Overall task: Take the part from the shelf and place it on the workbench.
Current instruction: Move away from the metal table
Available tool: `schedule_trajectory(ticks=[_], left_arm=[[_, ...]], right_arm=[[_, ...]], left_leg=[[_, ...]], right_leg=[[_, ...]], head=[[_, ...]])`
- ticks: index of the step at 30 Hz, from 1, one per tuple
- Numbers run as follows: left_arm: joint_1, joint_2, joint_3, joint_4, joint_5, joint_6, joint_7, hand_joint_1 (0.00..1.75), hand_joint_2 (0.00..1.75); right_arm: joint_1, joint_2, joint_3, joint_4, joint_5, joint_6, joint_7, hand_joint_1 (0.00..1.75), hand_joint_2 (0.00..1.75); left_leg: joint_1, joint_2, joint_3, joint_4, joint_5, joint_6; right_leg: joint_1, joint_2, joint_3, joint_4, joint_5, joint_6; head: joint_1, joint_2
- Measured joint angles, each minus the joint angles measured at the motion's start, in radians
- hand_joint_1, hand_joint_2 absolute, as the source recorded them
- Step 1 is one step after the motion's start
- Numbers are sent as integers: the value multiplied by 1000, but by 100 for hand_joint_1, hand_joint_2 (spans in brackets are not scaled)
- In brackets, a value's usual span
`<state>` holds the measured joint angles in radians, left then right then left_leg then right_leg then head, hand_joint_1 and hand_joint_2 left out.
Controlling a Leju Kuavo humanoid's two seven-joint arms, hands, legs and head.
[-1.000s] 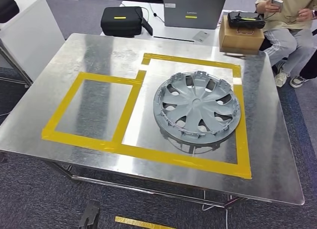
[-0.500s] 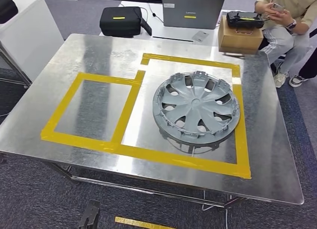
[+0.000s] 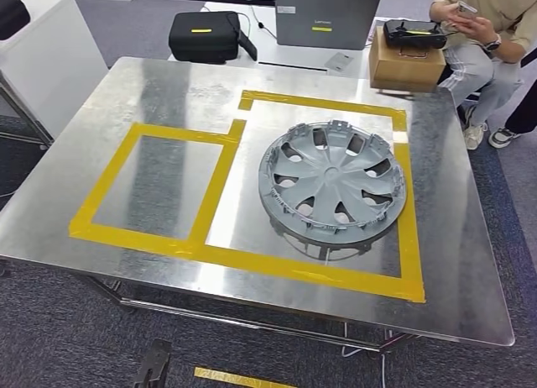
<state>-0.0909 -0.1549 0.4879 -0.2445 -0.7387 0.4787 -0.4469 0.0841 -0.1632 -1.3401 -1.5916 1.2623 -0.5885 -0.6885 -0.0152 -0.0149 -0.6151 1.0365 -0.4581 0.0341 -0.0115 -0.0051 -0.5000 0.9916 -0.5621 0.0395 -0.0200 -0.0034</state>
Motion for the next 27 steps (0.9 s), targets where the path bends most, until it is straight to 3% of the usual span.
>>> schedule_trajectory(ticks=[4,11,27], left_arm=[[0,0,0,0,-10,3,5,0,0],[0,1,2,0,-21,3,10,0,0],[-1,8,23,0,-67,8,9,0,0]], right_arm=[[-32,73,-57,148,38,-79,0,0,0],[-88,167,-151,347,118,-98,26,0,0],[-121,273,-197,590,157,-100,153,0,0]], left_leg=[[0,0,0,0,0,0],[0,1,1,0,0,0],[0,1,1,-1,0,0]], right_leg=[[0,1,0,0,0,0],[0,1,1,0,0,0],[1,1,1,0,-1,-1]], head=[[0,0],[0,0],[0,0]])
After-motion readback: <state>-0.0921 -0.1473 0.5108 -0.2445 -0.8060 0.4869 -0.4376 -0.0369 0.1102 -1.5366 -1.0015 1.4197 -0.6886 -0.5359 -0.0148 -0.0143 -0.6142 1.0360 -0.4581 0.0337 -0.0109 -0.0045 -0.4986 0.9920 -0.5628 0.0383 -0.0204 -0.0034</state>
